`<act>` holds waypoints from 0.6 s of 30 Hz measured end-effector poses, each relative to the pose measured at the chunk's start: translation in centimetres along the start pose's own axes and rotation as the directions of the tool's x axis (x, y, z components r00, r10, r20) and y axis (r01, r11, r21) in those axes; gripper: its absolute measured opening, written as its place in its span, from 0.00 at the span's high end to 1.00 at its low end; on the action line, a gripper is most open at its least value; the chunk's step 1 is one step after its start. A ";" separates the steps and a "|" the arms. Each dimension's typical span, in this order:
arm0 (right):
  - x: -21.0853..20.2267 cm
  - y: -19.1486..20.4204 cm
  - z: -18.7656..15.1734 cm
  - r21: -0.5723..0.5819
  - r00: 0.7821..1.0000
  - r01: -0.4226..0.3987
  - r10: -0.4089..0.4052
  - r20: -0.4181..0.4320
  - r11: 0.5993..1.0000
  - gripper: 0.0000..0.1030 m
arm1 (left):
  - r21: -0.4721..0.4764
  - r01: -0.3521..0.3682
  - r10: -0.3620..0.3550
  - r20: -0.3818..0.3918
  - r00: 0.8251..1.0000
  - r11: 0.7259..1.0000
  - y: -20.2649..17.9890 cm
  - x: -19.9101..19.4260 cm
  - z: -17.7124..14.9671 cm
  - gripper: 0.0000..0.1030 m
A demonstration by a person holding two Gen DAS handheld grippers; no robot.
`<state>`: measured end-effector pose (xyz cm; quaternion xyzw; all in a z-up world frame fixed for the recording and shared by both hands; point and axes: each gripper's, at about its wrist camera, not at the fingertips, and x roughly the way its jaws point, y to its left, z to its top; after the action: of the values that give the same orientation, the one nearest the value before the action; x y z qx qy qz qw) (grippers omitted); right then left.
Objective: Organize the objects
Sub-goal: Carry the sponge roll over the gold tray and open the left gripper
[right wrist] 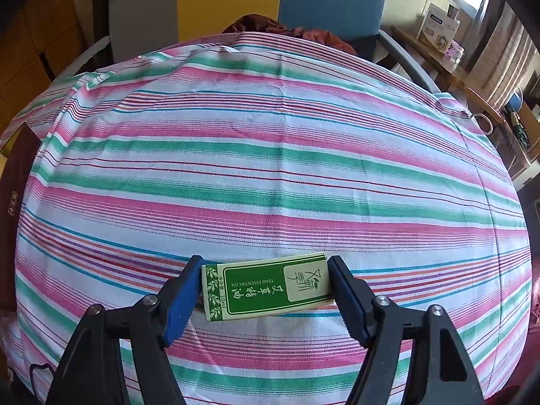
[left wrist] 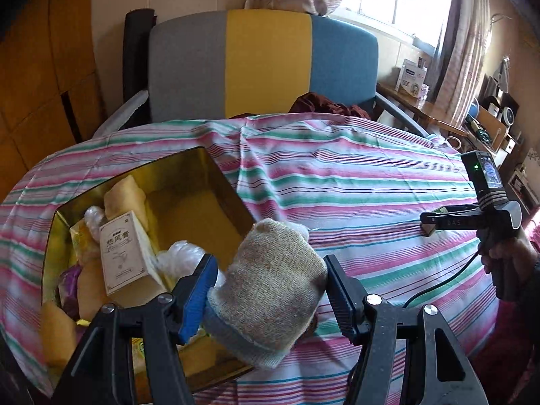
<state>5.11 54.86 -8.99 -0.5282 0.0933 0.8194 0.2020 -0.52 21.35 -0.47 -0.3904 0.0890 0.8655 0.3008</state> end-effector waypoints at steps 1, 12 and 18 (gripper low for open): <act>0.0 0.0 0.0 -0.001 1.000 0.002 -0.002 0.001 1.000 0.28 | -0.013 0.008 -0.008 -0.003 1.000 1.000 0.5 -0.1 -0.1 0.38; 0.0 0.3 0.0 -0.026 1.000 0.023 -0.023 0.000 0.999 0.28 | -0.293 0.029 -0.026 0.014 1.000 0.956 11.7 -3.3 -1.4 0.38; 0.1 0.4 0.1 -0.031 1.000 0.027 -0.027 -0.002 0.999 0.28 | -0.364 0.084 -0.082 0.019 0.996 0.928 14.4 -2.6 0.9 0.38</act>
<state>4.83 54.55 -9.05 -0.5335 0.0736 0.8173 0.2047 -8.21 8.99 0.90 -0.4412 -0.0902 0.8543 0.2595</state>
